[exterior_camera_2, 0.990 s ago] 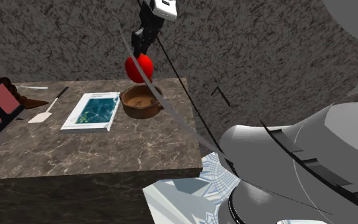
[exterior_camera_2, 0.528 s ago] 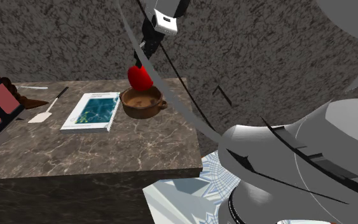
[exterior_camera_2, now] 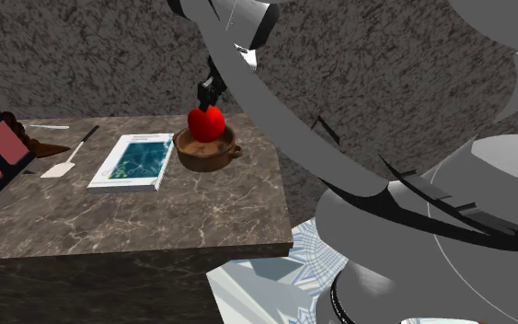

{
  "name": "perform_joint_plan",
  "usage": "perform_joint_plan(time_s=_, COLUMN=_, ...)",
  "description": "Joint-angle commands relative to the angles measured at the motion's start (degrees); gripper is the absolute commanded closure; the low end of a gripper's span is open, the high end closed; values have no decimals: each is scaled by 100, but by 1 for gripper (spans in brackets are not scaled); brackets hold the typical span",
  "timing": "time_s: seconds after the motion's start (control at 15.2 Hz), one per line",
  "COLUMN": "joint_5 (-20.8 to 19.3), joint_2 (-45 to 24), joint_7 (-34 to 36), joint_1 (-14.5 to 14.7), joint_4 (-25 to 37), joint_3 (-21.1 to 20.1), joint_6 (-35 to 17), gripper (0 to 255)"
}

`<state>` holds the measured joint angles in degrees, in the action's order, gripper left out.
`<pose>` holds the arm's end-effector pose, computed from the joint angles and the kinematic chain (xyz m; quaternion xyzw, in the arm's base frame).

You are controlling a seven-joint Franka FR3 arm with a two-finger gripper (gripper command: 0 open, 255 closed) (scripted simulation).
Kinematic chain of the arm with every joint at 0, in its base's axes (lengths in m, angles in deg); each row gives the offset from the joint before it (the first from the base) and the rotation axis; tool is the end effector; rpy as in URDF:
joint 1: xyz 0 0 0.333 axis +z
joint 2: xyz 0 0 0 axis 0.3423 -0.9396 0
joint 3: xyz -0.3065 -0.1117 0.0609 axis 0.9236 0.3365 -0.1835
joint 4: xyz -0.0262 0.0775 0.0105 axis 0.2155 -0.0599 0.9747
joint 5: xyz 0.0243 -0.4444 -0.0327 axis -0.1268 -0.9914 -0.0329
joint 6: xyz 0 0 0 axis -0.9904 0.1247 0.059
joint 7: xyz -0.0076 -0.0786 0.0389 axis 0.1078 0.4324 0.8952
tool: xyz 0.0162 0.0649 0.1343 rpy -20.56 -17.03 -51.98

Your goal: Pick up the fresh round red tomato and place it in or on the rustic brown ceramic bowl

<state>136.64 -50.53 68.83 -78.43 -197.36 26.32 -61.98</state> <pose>0.5388 0.0475 0.4086 -0.3146 0.9185 0.1081 0.2135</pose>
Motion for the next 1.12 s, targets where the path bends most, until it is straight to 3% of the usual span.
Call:
perform_joint_plan(time_s=0.0, joint_5=20, joint_2=-29, joint_7=-19, joint_1=-8, joint_4=-26, joint_3=-43, joint_6=-62, gripper=255)
perform_joint_plan(time_s=0.4, joint_5=20, joint_2=-29, joint_7=-19, joint_1=-9, joint_4=-26, joint_3=-43, joint_6=-62, gripper=255)
perform_joint_plan(time_s=0.46, joint_5=20, joint_2=-29, joint_7=-19, joint_1=-9, joint_4=-25, joint_3=-43, joint_6=-62, gripper=0)
perform_joint_plan(time_s=0.79, joint_5=20, joint_2=-28, joint_7=-19, joint_1=-8, joint_4=-26, joint_3=-43, joint_6=-62, gripper=0)
perform_joint_plan(time_s=1.06, joint_5=-169, joint_2=448, joint_7=35, joint_1=170, joint_4=118, joint_3=690, joint_6=755, gripper=0)
